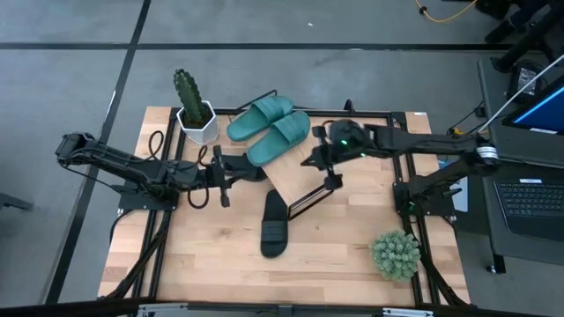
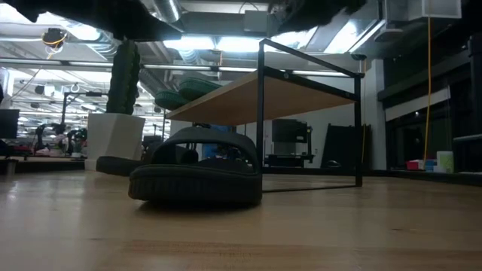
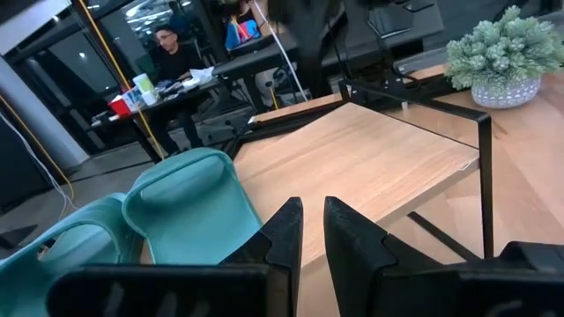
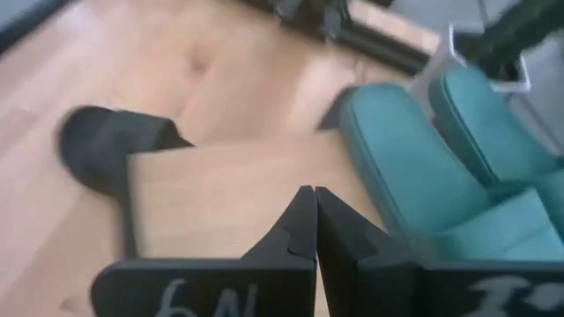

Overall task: Pick and place slides into the shelf
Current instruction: Put the green slipper onto the shelf

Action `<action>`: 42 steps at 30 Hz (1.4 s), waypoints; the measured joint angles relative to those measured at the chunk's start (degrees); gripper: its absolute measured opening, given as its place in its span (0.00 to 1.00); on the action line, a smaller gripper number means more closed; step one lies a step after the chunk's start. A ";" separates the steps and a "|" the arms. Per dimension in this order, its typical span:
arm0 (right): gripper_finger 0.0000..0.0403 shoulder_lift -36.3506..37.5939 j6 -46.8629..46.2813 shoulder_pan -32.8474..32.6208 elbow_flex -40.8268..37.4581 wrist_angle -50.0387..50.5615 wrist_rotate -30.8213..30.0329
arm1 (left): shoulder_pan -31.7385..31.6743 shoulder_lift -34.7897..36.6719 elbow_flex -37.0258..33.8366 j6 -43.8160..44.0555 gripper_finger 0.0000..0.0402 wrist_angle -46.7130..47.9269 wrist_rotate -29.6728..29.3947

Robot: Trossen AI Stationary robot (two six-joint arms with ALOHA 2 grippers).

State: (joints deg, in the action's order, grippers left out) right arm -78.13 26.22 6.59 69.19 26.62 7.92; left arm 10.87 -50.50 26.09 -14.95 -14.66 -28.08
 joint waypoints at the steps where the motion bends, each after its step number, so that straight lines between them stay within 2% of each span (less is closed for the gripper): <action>1: 0.01 -1.49 0.00 0.67 0.92 0.74 -0.02 | 0.00 0.00 0.00 -0.01 0.11 0.00 0.00; 15: 0.01 -20.84 2.85 1.95 17.07 12.91 0.17 | 0.00 -0.02 0.00 1.13 0.11 2.62 0.04; 22: 0.01 -23.91 2.84 2.86 18.66 12.33 -3.71 | 0.00 -0.04 0.00 1.10 0.11 2.62 0.07; 42: 0.01 -24.85 2.67 6.54 18.73 9.25 -3.96 | 0.00 -0.04 0.00 0.89 0.11 2.56 0.07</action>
State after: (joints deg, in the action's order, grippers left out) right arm -102.98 28.88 13.13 87.92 35.87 3.97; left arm 10.87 -50.54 26.09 -14.06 -12.10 -28.01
